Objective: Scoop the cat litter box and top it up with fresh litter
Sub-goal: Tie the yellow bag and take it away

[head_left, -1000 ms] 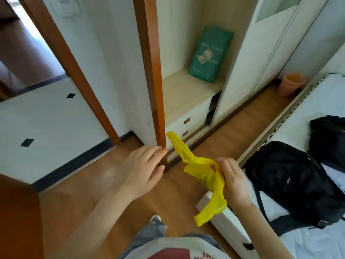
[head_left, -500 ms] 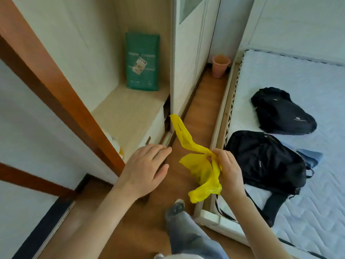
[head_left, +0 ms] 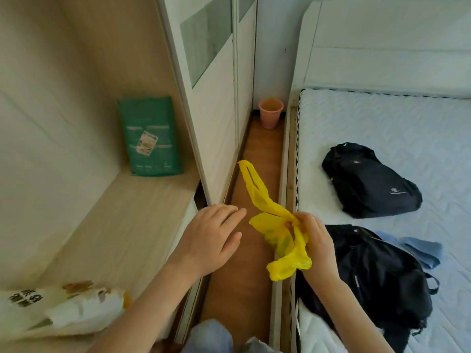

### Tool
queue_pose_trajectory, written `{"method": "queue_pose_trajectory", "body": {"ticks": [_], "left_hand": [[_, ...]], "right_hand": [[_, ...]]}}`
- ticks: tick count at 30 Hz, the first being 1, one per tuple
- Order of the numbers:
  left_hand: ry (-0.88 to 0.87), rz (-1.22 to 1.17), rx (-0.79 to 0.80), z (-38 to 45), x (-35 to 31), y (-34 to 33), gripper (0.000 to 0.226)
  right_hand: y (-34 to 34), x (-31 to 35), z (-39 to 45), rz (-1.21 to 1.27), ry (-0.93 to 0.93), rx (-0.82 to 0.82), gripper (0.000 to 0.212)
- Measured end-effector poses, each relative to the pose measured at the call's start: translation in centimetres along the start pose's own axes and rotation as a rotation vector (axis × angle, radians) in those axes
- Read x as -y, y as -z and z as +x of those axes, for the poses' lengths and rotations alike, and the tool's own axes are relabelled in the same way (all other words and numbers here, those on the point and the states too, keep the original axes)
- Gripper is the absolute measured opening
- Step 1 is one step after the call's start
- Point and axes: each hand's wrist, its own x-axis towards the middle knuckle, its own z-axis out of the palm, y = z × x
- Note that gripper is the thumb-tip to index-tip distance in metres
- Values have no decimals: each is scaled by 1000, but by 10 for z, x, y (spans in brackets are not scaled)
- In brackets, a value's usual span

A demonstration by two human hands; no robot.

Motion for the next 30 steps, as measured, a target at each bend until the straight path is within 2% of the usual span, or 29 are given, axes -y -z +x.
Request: {"method": "queue_pose_trajectory", "body": {"ticks": [3,5,13,18,23,26,28,30], "left_hand": [[-36,-20,-2,49,21,-11,45],[-55,-27,-1,83,38,-22,44],[-138,-2,30,237,130,-76,50],[-152,-5,2,344,181,-71,49],[-148,-14,19,446,221,-80,48],[-124,-17,33,504,241,-101,48],[-101,-9,45,542,254,-117,48],[-78,4,47,583,266,-131,48]], "right_hand": [[-6,-21,43,49,-99,-6,37],[-13,-37,72,41,-144,-10,41],[-51,-113,211,30,-187,-15,30],[-63,-141,316,1,-194,-62,25],[-73,-185,415,52,-259,-87,26],[-78,-218,472,45,-324,-33,46],[-81,-243,509,48,-339,-3,53],[-83,-267,547,79,-316,10,46]]}}
